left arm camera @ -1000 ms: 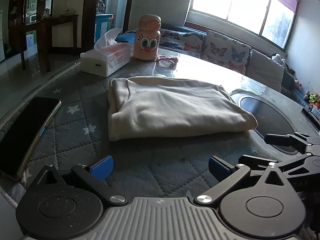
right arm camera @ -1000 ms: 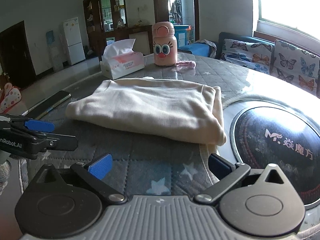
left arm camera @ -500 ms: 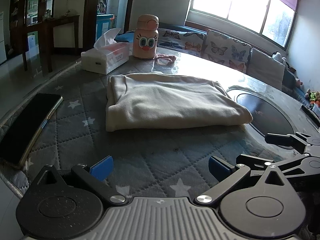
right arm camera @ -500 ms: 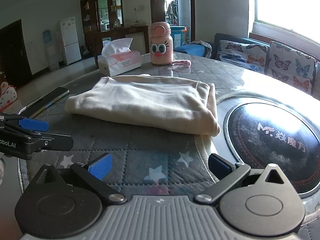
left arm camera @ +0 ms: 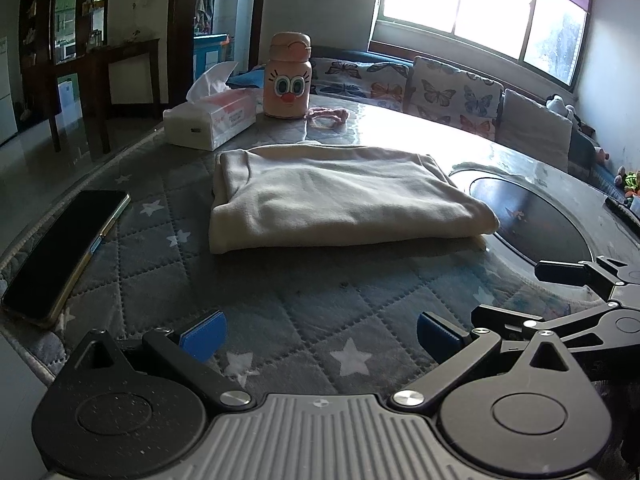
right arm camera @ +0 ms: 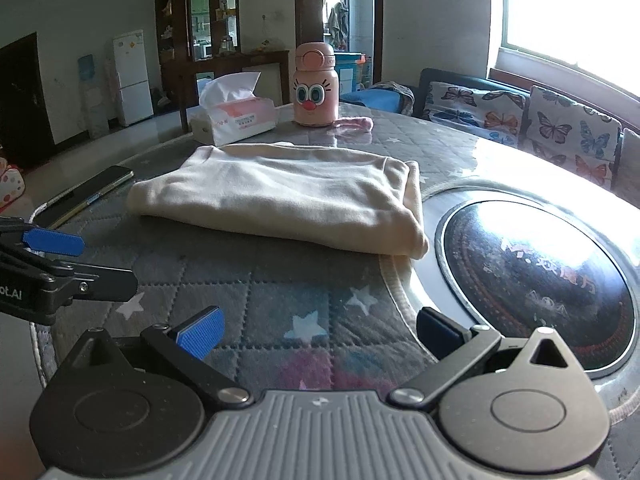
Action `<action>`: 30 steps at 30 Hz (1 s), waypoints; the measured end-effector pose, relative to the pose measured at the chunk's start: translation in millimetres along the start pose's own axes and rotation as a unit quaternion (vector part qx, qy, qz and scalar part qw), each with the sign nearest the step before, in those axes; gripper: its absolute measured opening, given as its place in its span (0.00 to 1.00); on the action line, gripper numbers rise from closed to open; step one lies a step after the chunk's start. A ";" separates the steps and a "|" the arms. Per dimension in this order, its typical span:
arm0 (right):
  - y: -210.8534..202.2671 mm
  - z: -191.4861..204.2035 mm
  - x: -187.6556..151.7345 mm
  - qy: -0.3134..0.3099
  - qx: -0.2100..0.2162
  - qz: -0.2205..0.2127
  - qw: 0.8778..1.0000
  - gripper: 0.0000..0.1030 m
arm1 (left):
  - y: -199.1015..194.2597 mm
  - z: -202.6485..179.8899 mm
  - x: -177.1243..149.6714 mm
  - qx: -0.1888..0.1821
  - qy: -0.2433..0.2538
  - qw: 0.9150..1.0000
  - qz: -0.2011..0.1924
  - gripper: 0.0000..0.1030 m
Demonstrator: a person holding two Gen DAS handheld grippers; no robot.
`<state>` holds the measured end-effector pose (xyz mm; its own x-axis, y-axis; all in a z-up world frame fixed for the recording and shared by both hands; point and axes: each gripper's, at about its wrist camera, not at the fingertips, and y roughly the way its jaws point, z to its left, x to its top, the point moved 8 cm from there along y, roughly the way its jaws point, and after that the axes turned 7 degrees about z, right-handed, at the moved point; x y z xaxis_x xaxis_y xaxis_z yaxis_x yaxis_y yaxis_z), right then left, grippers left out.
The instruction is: Fold clothes
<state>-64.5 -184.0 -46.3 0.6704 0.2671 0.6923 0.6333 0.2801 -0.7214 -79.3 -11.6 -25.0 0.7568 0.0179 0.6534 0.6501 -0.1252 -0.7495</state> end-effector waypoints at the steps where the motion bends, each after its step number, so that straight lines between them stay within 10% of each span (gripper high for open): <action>1: 0.2 0.1 -0.8 0.000 0.000 0.000 1.000 1.00 | -0.6 -0.8 -0.3 0.002 0.002 1.000 -0.001 1.00; 30: -11.3 -19.0 -8.6 0.026 -0.026 -0.008 0.999 1.00 | -3.3 -11.8 -4.4 0.027 0.014 1.000 -0.003 1.00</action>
<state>-70.1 -207.0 -44.5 0.6780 0.2144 0.7031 0.6624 0.2363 -0.7109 -85.6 -22.9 -24.2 0.7508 -0.0091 0.6604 0.6583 -0.0706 -0.7494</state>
